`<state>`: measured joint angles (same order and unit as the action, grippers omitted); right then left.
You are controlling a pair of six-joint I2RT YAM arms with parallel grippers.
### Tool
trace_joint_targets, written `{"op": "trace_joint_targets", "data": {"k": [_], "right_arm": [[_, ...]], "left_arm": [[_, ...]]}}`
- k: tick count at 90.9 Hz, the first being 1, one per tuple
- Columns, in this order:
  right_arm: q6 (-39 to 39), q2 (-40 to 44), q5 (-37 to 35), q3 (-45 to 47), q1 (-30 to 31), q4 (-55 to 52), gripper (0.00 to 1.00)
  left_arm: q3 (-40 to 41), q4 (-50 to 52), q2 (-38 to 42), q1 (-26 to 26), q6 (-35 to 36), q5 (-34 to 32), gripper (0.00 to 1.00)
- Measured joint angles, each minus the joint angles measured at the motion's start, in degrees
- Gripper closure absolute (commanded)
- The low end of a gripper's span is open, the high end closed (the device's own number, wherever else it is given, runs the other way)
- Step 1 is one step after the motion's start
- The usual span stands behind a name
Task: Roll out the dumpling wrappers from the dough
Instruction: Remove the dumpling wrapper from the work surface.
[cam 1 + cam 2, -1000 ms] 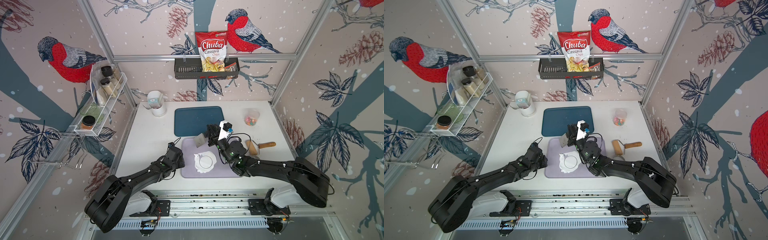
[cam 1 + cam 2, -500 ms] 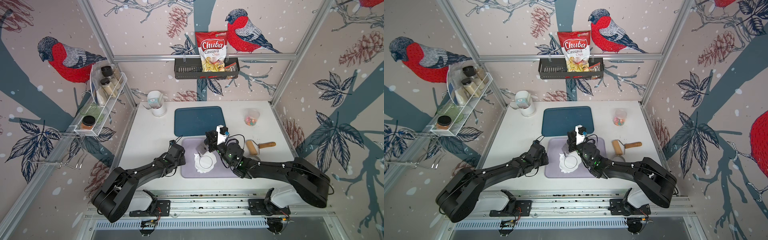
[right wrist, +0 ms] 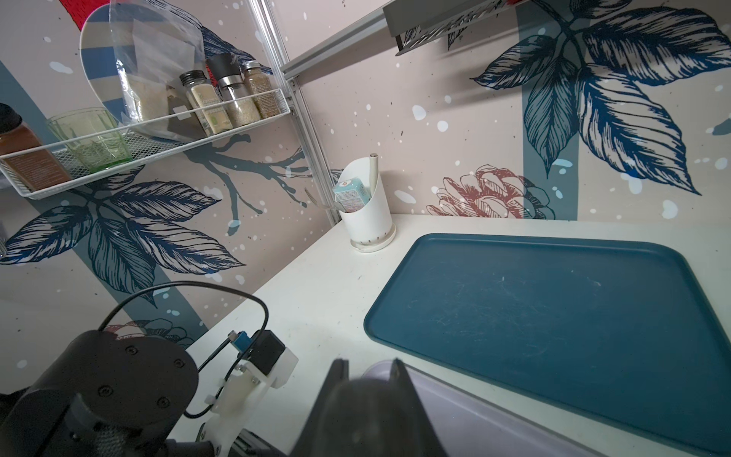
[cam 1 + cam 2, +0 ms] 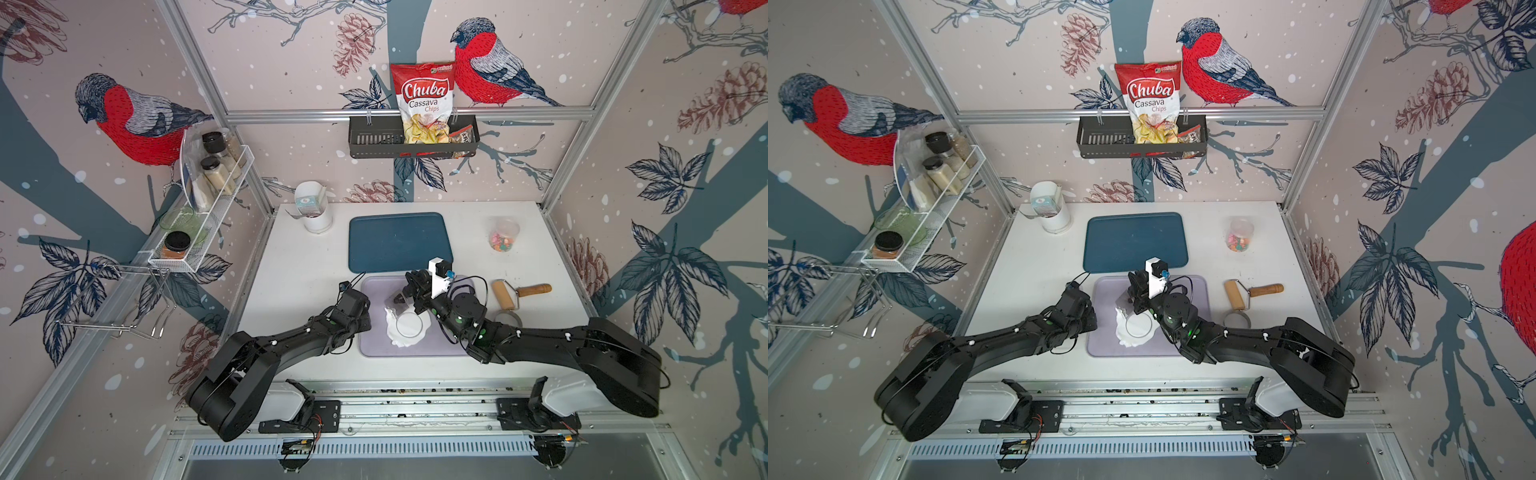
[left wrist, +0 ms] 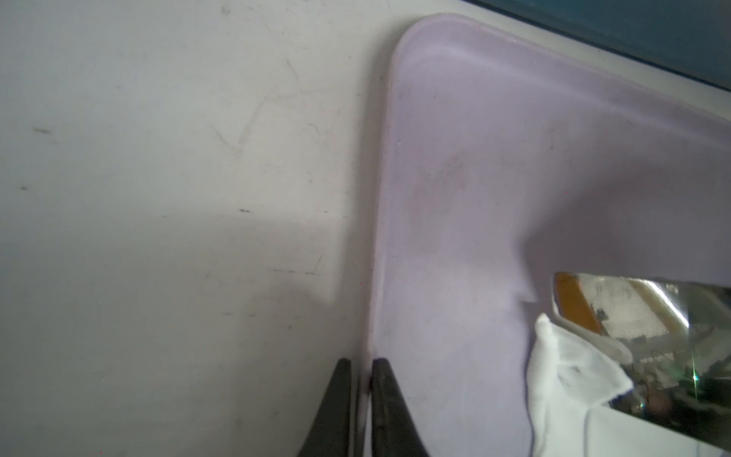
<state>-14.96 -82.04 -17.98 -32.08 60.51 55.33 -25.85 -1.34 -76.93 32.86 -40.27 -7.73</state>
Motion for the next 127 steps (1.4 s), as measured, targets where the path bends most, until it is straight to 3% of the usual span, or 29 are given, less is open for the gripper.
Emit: {"op": "trace_joint_targets", "data": {"k": [81,127], "right_arm": [[-1.6,8.4,5.1,4.4,5.1,-5.5,1.00],[-3.6,13.2,8.1,1.7,0.8,-4.4,1.00]], "left_arm": [[0.4,-1.0,0.1,0.0,-0.2,-0.4,0.93],[-1.4,1.0,0.9,0.0,-0.1,-1.9,0.85]]}}
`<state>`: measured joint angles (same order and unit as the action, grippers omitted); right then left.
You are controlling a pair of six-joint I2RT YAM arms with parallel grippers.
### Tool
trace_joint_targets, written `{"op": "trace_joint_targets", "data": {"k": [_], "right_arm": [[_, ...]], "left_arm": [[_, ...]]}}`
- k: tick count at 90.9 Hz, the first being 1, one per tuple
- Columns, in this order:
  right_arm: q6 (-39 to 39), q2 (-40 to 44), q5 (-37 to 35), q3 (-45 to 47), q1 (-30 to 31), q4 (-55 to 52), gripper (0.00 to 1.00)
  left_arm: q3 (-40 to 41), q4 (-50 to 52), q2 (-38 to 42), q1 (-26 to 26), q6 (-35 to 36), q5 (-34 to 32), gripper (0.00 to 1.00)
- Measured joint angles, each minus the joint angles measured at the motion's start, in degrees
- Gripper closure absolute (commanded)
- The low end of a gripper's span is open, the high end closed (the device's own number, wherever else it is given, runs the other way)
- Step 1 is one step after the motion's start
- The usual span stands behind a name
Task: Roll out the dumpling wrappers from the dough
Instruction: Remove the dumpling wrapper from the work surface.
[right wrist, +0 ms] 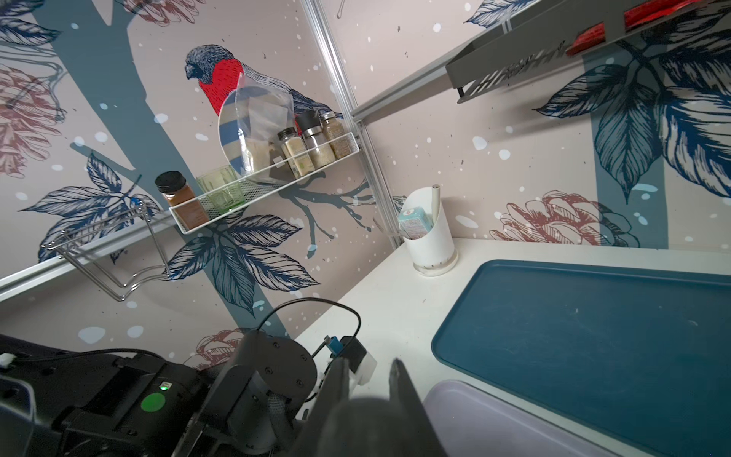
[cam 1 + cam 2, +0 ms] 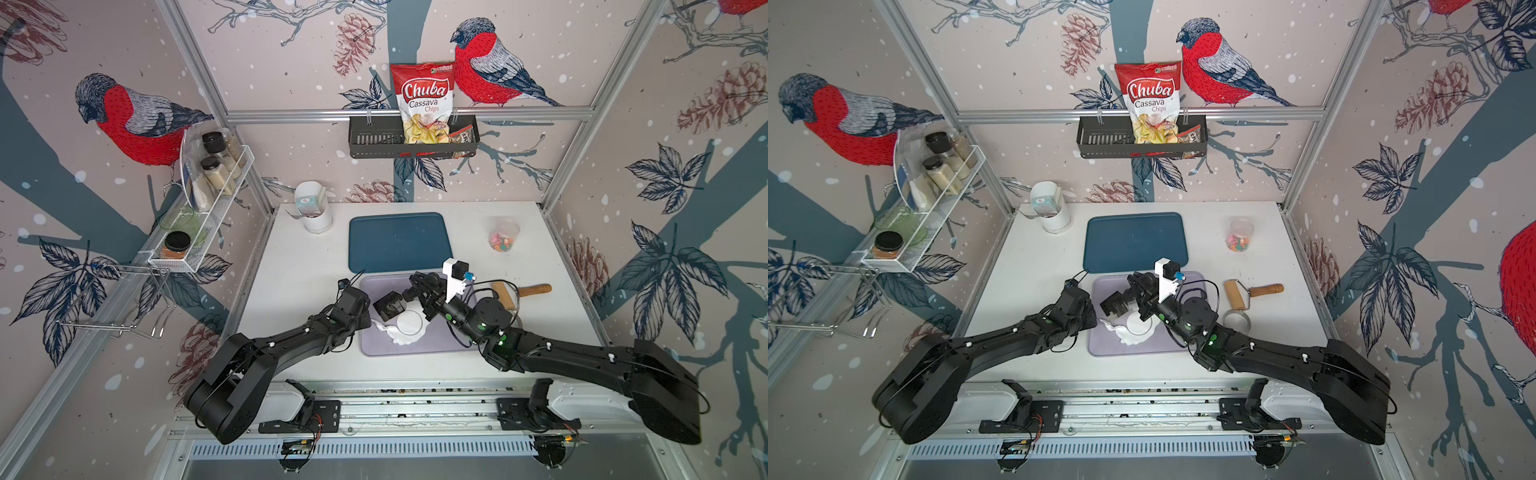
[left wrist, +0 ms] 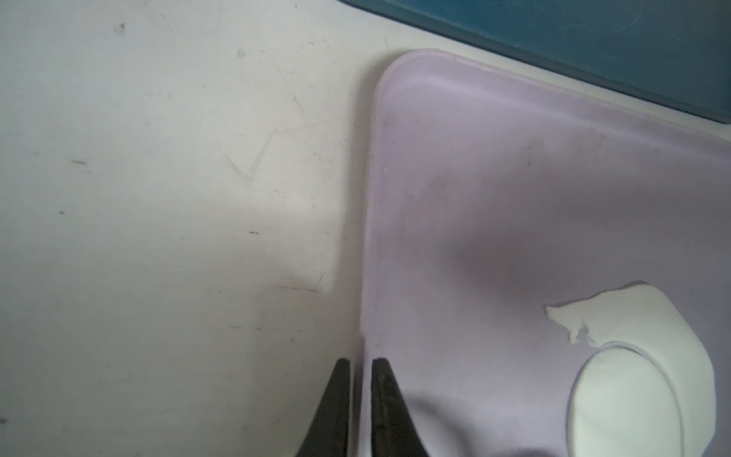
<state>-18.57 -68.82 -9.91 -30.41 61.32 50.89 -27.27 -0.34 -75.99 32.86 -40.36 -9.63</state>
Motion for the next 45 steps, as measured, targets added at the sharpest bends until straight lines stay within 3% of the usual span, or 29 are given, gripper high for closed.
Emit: {"op": "trace_joint_targets", "data": {"k": [45], "right_arm": [[5.0,-7.2,-0.7,-1.2,-3.6,-2.1,1.00]], "left_arm": [[-2.1,0.5,-2.3,-1.2,1.8,-1.7,0.84]]}}
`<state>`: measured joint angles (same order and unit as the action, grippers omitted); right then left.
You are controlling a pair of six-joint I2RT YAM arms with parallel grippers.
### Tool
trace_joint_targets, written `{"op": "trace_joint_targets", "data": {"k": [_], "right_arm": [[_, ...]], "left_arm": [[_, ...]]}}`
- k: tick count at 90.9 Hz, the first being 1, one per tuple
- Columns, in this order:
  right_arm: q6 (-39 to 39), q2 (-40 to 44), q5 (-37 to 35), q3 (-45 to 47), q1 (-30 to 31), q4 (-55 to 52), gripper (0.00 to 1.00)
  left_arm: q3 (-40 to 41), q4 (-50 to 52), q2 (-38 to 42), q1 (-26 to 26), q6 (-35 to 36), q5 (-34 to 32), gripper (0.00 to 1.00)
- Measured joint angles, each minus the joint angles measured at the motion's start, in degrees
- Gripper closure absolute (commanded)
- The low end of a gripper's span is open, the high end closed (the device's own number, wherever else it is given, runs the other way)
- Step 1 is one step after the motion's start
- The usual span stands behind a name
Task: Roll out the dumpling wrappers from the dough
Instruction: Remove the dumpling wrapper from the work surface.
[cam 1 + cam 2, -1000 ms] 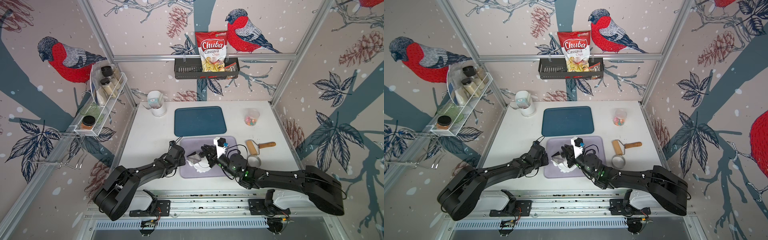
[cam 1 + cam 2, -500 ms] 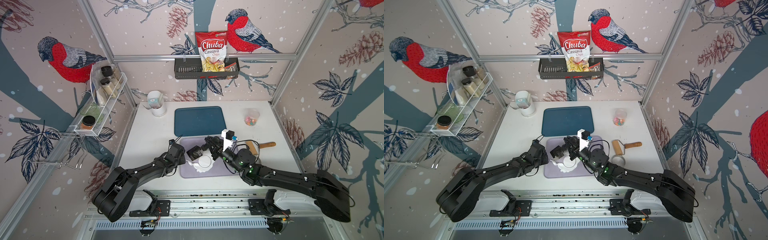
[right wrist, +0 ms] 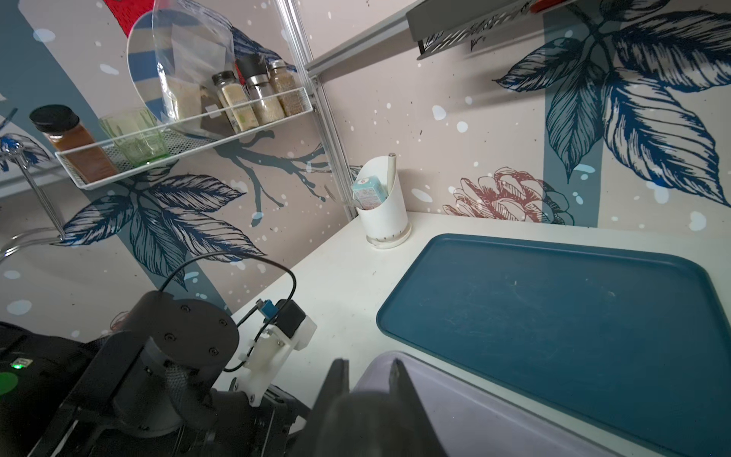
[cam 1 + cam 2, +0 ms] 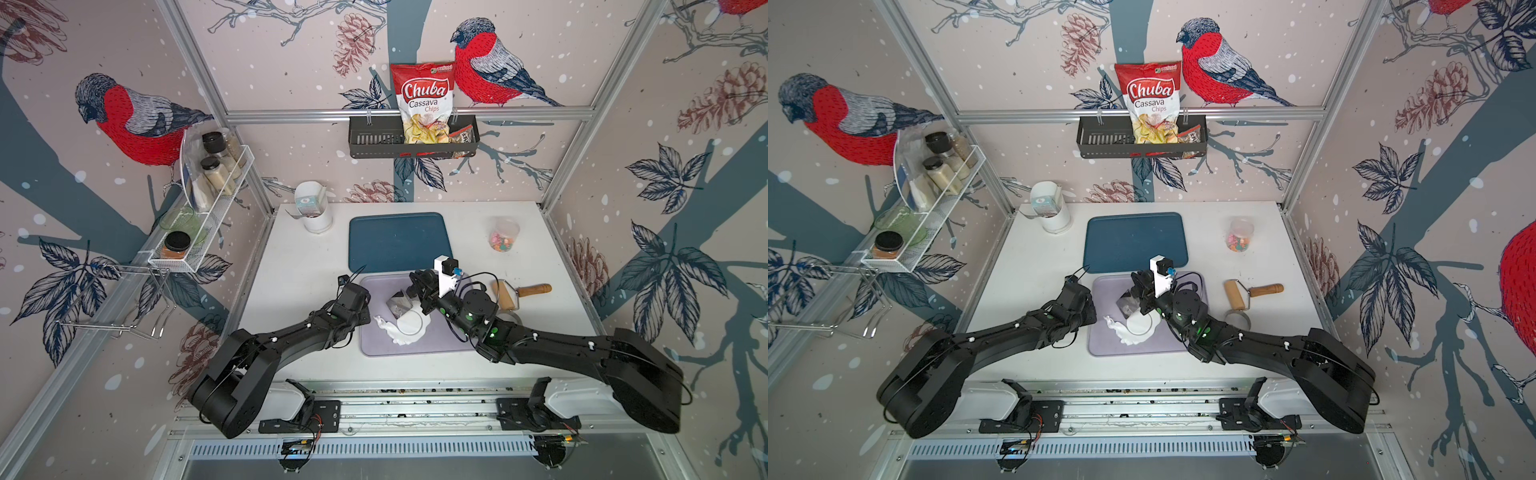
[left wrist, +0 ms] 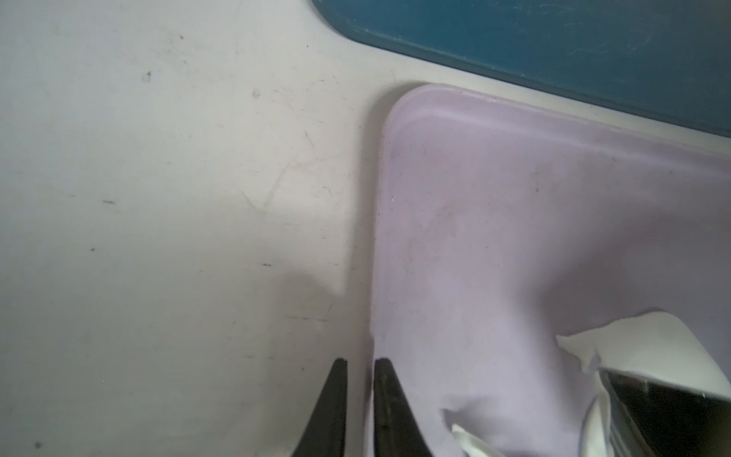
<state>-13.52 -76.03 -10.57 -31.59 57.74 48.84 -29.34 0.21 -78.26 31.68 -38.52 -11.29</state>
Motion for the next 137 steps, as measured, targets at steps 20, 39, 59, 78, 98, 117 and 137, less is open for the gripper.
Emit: {"op": "trace_joint_targets", "data": {"k": [20,39,59,78,98,117,137], "right_arm": [[0.3,-0.8,1.7,0.1,1.1,-0.6,1.00],[1.6,1.1,2.3,0.3,4.5,-3.3,1.00],[1.6,3.3,2.2,1.3,6.9,-5.4,1.00],[0.9,3.6,3.0,1.3,5.6,-5.7,1.00],[-0.3,2.6,3.1,-3.0,1.7,-4.4,1.00],[1.2,-4.8,1.1,-7.8,-0.8,-2.3,1.00],[3.6,-10.9,-0.3,-11.9,-1.7,-3.0,1.00]], "left_arm": [[-0.3,-1.3,-2.8,-0.8,1.0,0.7,0.88],[-0.4,-3.8,-4.3,-0.9,1.1,0.6,0.92],[-0.1,-5.1,-4.7,-0.9,1.5,0.6,0.95],[-0.1,-5.3,-4.7,-0.9,1.4,0.6,0.95],[-0.1,-5.3,-4.5,-0.9,1.3,0.6,0.92],[-0.2,-5.2,-4.6,-1.0,1.5,0.7,0.92],[-0.2,-5.2,-4.7,-1.1,1.5,0.8,0.94]]}}
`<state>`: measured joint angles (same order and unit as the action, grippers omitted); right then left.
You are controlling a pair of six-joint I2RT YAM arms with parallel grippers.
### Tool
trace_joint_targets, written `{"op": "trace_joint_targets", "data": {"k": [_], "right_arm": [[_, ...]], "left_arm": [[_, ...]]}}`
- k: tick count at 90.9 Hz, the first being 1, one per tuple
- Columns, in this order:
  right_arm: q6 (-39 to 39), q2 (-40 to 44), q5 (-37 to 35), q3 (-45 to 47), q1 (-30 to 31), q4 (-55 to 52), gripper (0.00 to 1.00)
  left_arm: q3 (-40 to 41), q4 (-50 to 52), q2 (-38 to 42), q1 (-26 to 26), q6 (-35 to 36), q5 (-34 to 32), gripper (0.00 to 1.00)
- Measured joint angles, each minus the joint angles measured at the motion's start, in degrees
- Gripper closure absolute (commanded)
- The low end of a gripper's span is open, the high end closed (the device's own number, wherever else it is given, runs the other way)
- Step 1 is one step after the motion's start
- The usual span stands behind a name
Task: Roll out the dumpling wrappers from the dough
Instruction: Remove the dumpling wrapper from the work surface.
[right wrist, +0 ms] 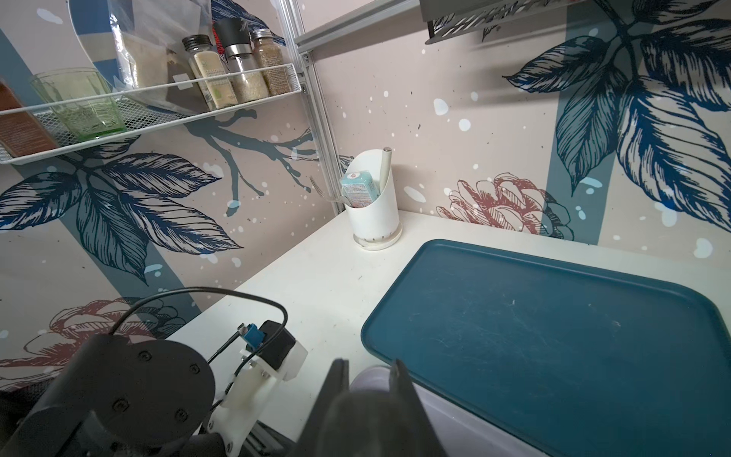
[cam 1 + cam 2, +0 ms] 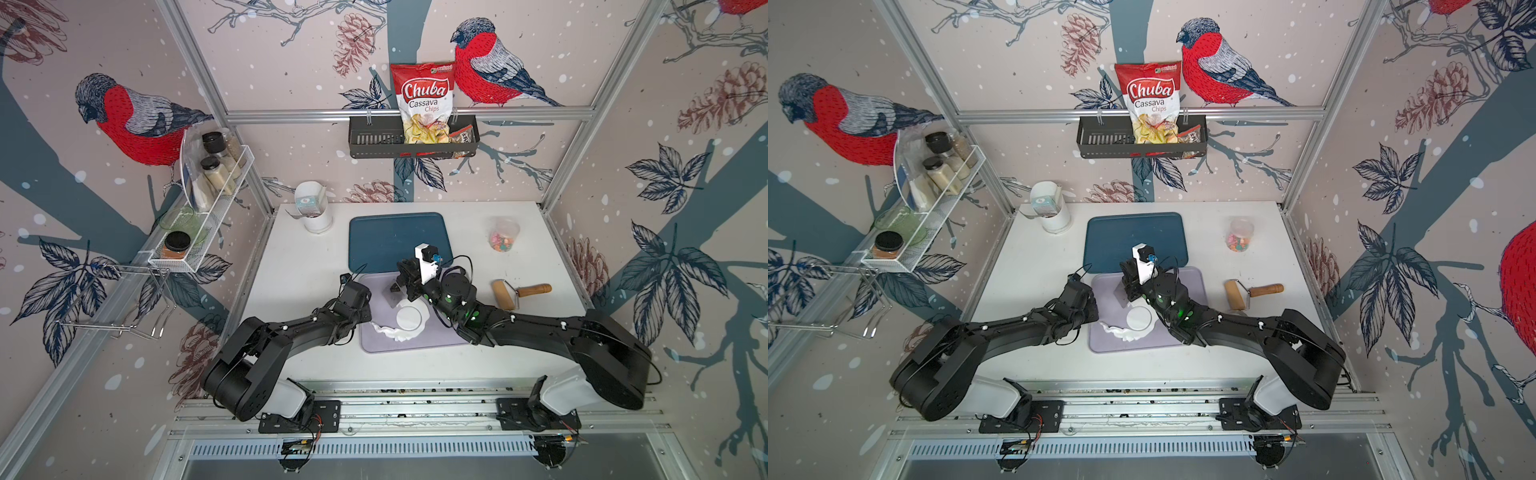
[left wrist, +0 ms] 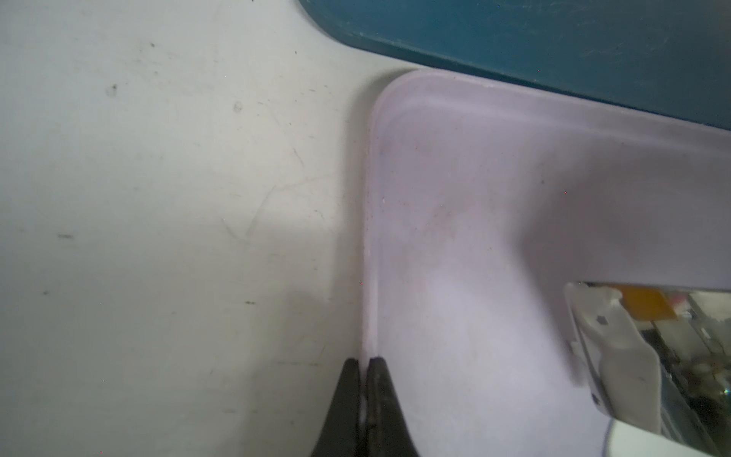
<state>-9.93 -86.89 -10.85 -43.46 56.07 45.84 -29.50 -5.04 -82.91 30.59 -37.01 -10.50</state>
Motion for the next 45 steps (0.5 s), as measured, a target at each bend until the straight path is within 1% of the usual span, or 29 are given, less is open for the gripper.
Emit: {"op": "trace_joint_targets", "data": {"k": [17,45], "right_arm": [[1.2,-2.5,-1.4,-1.6,-0.5,0.0,1.00],[1.0,-1.8,-3.9,-0.3,-1.2,0.0,1.00]], "left_arm": [[0.0,0.0,0.1,0.0,0.0,0.0,0.94],[0.2,-0.3,0.1,0.0,0.0,0.0,0.96]]}}
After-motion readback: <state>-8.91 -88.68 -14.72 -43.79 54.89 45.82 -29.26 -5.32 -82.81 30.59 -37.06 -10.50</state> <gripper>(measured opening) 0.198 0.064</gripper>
